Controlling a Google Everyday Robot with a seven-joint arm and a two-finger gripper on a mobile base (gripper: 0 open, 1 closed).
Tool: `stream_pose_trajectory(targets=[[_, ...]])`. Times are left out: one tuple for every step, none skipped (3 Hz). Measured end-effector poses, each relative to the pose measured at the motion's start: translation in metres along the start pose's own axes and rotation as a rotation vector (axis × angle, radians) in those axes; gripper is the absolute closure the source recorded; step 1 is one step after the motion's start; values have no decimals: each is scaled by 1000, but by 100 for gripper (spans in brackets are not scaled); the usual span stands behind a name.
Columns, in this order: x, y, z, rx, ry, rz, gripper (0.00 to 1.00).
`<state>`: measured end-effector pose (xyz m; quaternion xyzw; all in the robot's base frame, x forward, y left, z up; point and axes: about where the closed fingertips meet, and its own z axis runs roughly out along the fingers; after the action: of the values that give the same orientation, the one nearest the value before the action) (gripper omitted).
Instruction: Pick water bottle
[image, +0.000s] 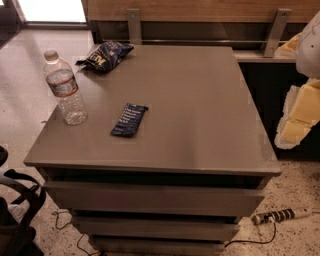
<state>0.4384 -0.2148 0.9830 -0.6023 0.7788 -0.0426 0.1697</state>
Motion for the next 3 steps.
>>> stream_pose_trajectory(targets=[[0,0,0,0,0,0,0],[-12,-4,3,5,-64,-20,0],[-39,-9,14,17,-203,-35,0]])
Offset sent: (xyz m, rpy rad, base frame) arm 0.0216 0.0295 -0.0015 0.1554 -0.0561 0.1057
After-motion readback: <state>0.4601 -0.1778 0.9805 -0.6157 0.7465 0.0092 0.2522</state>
